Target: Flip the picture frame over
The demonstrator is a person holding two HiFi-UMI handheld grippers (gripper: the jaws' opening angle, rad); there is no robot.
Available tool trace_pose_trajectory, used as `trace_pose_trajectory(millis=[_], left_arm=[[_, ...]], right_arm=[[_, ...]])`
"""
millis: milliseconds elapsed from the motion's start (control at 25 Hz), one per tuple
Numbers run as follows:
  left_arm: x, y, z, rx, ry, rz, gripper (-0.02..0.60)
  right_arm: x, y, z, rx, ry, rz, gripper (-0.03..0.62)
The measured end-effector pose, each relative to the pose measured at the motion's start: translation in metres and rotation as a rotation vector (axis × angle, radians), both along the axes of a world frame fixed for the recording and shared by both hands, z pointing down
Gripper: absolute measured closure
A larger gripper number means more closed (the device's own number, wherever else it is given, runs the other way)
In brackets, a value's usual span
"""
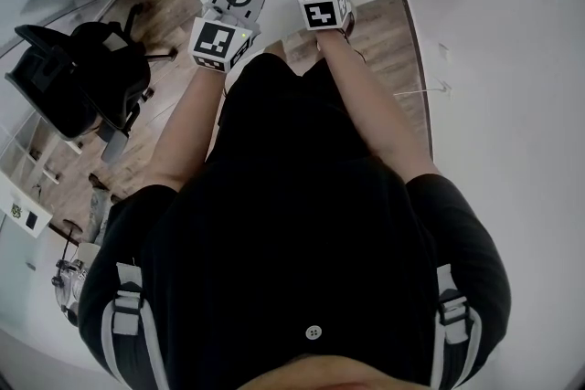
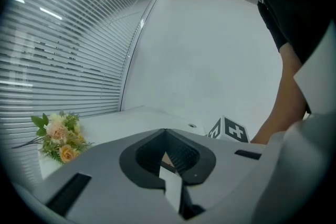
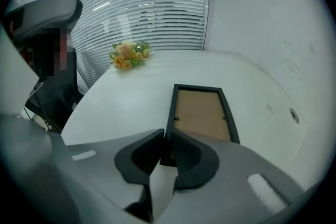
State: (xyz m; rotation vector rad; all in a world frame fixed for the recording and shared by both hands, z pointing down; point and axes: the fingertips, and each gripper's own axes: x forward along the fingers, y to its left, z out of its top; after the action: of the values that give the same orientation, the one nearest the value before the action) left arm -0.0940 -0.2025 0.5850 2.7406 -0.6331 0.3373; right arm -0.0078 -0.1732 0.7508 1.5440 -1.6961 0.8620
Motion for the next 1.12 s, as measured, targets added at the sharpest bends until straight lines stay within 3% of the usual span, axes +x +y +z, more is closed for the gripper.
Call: trace_pose_trajectory(millis=[480, 1120], left_arm=[[-0.004, -0.008, -0.027, 0.046, 0.02, -0.043, 0.577], [-0.001, -0.012, -0.079, 0.124, 0.04, -0.137, 0.577]], right_arm=[[0.002, -0.006, -0.036, 0.045, -0.1, 0.028, 0.545], [0.01, -0.03, -0.111, 0.14, -0.32, 0.041, 0.545]])
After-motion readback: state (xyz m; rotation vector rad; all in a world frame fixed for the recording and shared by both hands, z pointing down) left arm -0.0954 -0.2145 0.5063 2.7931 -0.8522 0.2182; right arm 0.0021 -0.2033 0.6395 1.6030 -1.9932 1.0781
